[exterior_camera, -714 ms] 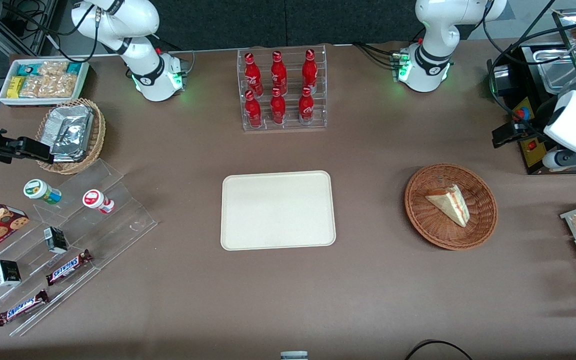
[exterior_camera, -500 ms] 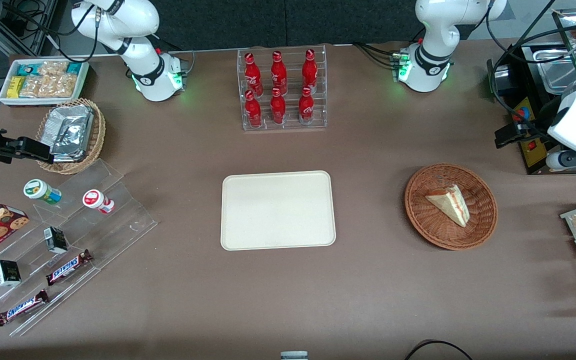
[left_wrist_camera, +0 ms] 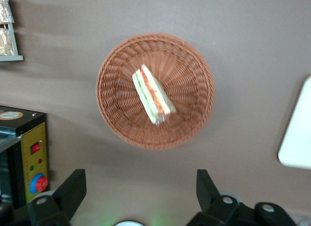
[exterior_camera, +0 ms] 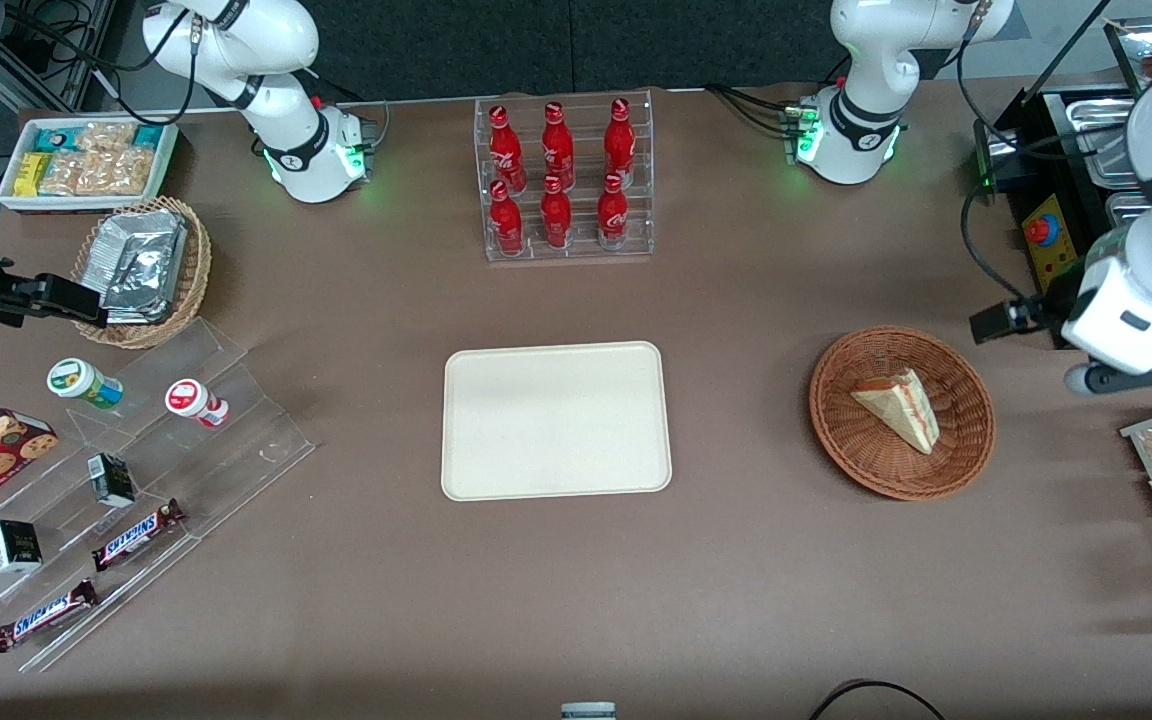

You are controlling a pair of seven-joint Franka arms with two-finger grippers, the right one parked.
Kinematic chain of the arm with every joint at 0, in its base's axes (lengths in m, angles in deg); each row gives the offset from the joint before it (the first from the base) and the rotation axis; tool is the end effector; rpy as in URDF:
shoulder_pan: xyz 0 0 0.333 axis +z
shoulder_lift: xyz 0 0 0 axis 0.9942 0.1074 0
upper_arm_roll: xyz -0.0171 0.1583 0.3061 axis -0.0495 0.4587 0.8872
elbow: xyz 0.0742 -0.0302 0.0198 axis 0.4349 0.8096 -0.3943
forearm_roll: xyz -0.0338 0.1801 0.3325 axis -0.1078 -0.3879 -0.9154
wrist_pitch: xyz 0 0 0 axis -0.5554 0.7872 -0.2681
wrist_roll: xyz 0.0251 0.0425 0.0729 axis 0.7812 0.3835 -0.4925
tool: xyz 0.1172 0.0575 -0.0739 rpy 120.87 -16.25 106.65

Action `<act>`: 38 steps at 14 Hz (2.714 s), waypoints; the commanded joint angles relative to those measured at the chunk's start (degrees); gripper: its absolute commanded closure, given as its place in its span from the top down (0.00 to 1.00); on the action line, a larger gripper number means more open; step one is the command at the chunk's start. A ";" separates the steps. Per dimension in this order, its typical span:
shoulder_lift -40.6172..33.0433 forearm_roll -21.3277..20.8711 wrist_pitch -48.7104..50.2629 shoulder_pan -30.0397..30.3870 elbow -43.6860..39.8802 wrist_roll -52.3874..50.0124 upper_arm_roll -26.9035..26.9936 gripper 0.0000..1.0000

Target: Place sandwich from basket to tray

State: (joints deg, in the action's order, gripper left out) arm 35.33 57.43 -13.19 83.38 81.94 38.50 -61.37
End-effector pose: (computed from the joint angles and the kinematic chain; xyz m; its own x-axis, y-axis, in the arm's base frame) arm 0.5705 -0.0232 0.5196 0.9685 0.2020 -0.1455 0.1926 -0.9783 -0.0759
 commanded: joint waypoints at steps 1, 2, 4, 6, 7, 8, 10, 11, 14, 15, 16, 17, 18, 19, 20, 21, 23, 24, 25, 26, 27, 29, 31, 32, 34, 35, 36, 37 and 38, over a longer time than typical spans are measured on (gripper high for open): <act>-2.32 -0.50 -7.72 1.86 8.72 -3.55 0.28 1.00; -2.41 -0.50 -10.71 1.95 11.36 -5.39 0.72 1.00; -2.32 -0.50 -16.16 1.95 16.10 -11.35 1.16 1.00; -1.88 -0.50 -23.97 1.95 22.07 -19.69 1.08 1.00; -1.62 -0.59 -29.05 1.86 25.06 -24.78 1.16 1.00; -1.62 -0.50 -34.15 1.86 28.14 -28.57 1.08 1.00; -1.35 -0.16 -42.86 1.86 33.59 -31.93 1.08 1.00; -0.48 0.46 -45.51 1.95 34.84 -33.52 1.08 1.00; 1.81 0.55 -48.95 1.52 35.02 -43.00 0.99 1.00; 2.25 0.55 -48.97 1.34 35.29 -43.63 0.99 1.00; 2.25 0.55 -48.97 1.25 35.81 -44.77 0.99 1.00; 2.25 0.55 -48.97 1.16 36.08 -46.00 0.90 1.00; 2.34 0.55 -48.97 0.99 36.17 -46.36 0.81 1.00; 2.60 0.55 -49.06 0.90 36.08 -46.36 0.81 1.00; 2.86 0.55 -49.06 0.90 36.08 -46.36 0.73 1.00; 3.48 0.46 -49.06 0.64 36.17 -46.36 0.73 1.00; 4.53 0.46 -49.14 -0.59 36.61 -46.36 0.73 1.00; 4.97 0.38 -49.14 -0.60 36.87 -46.28 0.73 1.00; 5.32 0.38 -49.14 -0.60 36.96 -46.28 0.73 1.00; 5.50 0.38 -49.23 -0.60 37.05 -46.28 0.73 1.00; 5.59 0.38 -49.23 -0.68 36.96 -46.36 0.73 1.00; 5.94 0.64 -49.23 -0.60 36.35 -46.63 0.73 0.55; 6.20 0.55 -48.53 -0.60 34.86 -47.59 0.73 0.00; 6.29 0.55 -48.18 -0.68 33.98 -47.77 0.64 0.00; 5.77 0.46 -45.38 -1.99 32.49 -47.33 0.55 0.00; 5.59 0.03 -42.32 -2.53 30.82 -46.72 0.46 0.00; 5.24 -0.50 -37.16 -3.40 28.28 -46.28 0.46 0.00; 4.89 -0.76 -31.01 -4.63 25.13 -45.23 0.46 0.00; 4.89 -1.29 -25.38 -5.86 21.70 -43.92 0.46 0.00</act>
State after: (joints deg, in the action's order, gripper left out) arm 40.98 57.34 -47.92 80.04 109.72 -7.06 -61.27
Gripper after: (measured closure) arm 0.740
